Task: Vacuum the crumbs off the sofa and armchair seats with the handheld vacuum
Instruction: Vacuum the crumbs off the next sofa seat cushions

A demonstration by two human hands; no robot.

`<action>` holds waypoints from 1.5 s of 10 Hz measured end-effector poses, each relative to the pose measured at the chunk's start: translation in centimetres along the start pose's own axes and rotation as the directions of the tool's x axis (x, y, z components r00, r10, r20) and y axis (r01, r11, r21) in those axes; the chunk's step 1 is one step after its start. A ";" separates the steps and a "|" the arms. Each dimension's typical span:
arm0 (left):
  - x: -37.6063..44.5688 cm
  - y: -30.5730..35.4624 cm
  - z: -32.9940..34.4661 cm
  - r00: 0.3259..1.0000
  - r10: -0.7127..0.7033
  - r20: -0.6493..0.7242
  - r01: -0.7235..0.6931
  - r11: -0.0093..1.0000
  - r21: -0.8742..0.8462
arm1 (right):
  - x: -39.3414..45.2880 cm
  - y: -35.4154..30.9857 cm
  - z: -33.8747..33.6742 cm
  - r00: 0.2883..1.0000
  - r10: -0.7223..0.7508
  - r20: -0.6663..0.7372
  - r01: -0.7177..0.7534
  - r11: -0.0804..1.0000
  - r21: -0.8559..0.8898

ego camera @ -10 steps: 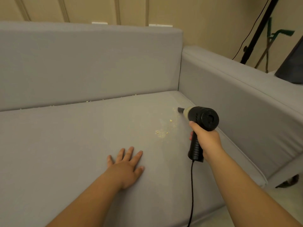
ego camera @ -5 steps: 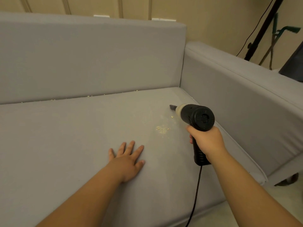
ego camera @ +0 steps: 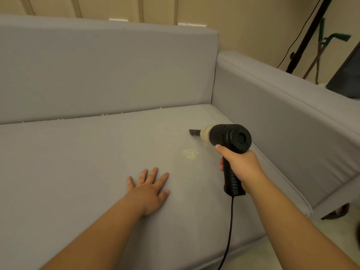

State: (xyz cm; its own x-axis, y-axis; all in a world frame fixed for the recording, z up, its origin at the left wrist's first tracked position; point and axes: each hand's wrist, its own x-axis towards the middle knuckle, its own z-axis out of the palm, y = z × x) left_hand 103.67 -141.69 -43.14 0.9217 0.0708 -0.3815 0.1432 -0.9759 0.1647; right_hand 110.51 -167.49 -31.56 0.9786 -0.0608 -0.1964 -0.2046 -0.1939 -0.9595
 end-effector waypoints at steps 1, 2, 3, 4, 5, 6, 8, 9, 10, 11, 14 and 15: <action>0.1 0.0 0.0 1.000 0.001 0.004 -0.001 1.000 -0.002 | -0.5 0.0 -0.3 0.996 -0.046 -0.079 0.045 0.999 -0.016; -0.1 0.0 -0.1 1.000 0.003 0.002 -0.003 1.000 0.002 | -0.6 0.1 -0.9 0.988 -0.048 -0.147 0.050 0.999 0.011; -0.2 0.1 -0.1 1.000 0.002 -0.001 -0.002 1.000 0.001 | -1.0 0.1 -1.1 0.991 -0.031 -0.132 0.033 0.999 0.014; -0.2 0.1 -0.1 1.000 0.001 -0.002 -0.001 1.000 0.001 | -1.4 -0.3 -1.1 0.998 -0.010 -0.069 0.011 1.000 0.014; -0.2 0.1 -0.1 1.000 0.002 -0.004 -0.002 1.000 -0.001 | -1.8 -0.5 -0.8 1.000 0.025 -0.013 -0.025 0.999 0.037; -0.2 0.1 -0.1 1.000 0.004 -0.003 -0.004 1.000 -0.010 | -1.8 -0.4 -0.5 0.997 -0.034 -0.071 0.033 0.999 -0.002; -0.3 0.1 0.0 1.000 0.004 -0.004 -0.004 1.000 -0.012 | -0.8 0.0 -1.1 0.991 0.029 -0.127 -0.016 0.995 0.102; -0.2 0.1 0.0 1.000 0.001 -0.007 -0.001 1.000 -0.007 | -0.3 -0.4 -1.0 0.992 0.098 -0.084 -0.083 0.983 0.166; -0.1 0.1 0.1 1.000 0.002 -0.007 -0.002 1.000 -0.014 | 0.0 -1.1 -0.9 0.996 0.093 -0.017 -0.091 0.991 0.102; -0.1 0.0 0.1 1.000 0.001 -0.005 -0.001 1.000 -0.011 | -0.7 -1.4 -0.7 0.996 0.065 0.061 -0.064 0.998 -0.009; -0.3 0.1 0.0 1.000 0.002 -0.004 -0.002 1.000 -0.025 | -2.3 -0.9 -1.4 0.997 -0.024 -0.076 0.020 0.998 -0.057; -0.3 0.0 -0.1 1.000 0.001 -0.003 -0.001 0.999 -0.034 | -2.1 -0.8 -2.2 0.995 0.029 -0.091 -0.030 1.000 0.000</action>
State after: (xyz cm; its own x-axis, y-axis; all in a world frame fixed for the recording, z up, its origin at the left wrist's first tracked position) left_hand 103.42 -141.72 -42.90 0.9230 0.0703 -0.3783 0.1543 -0.9683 0.1963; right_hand 108.57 -169.40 -29.88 0.9662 -0.1557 -0.2053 -0.2335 -0.1924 -0.9531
